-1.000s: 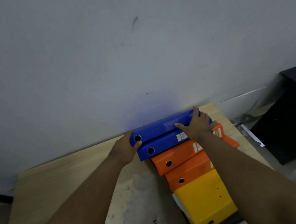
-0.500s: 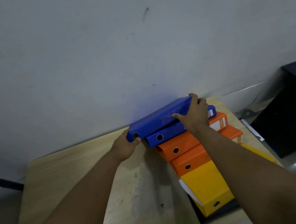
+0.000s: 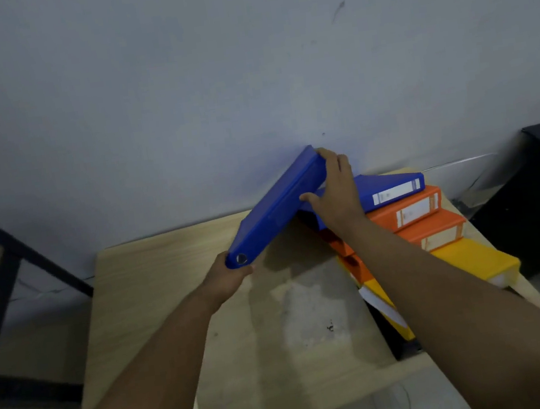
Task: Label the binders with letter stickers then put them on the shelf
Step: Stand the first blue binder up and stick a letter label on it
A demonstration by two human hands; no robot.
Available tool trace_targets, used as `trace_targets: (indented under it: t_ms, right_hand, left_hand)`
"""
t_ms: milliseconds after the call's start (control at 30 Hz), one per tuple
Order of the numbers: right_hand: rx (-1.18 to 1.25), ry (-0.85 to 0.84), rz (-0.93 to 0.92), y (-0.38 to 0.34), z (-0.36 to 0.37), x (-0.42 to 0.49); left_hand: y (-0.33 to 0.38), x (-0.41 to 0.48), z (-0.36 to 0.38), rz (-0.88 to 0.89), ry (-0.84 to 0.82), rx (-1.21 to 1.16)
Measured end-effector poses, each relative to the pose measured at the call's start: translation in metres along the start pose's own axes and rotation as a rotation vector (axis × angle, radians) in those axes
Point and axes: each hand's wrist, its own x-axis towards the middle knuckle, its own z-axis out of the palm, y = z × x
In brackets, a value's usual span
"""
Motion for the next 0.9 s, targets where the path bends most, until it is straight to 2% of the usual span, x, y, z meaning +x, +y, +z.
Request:
trace_targets:
  t_ms: [133, 267, 333, 433, 567, 633, 733, 800, 900]
  right_hand:
    - [0.067, 0.014, -0.069, -0.037, 0.020, -0.022]
    - [0.104, 0.006, -0.070, -0.071, 0.041, -0.040]
    - [0.238, -0.013, -0.040, -0.078, 0.055, -0.048]
    - [0.433, -0.126, 0.058, -0.078, 0.075, -0.061]
    - [0.399, -0.304, 0.142, -0.070, 0.102, -0.079]
    - [0.453, -0.318, 0.118, -0.063, 0.114, -0.090]
    - [0.566, -0.264, 0.063, -0.054, 0.129, -0.100]
    - [0.580, -0.282, 0.038, -0.050, 0.137, -0.103]
    - [0.577, -0.304, -0.004, -0.040, 0.155, -0.109]
  left_hand:
    - [-0.031, -0.017, -0.016, -0.078, -0.002, -0.060]
    - [-0.056, -0.025, -0.020, -0.074, 0.029, -0.130]
    - [-0.066, -0.029, -0.019, -0.061, 0.038, -0.166]
    - [-0.084, -0.033, -0.013, -0.029, 0.063, -0.178]
    - [-0.106, -0.030, -0.003, -0.031, 0.101, -0.163]
    - [-0.119, -0.026, 0.003, -0.027, 0.168, -0.039]
    - [-0.132, -0.013, 0.010, 0.041, 0.269, 0.157]
    - [-0.134, -0.006, 0.012, 0.143, 0.257, 0.081]
    - [-0.130, 0.000, 0.012, 0.343, 0.242, -0.171]
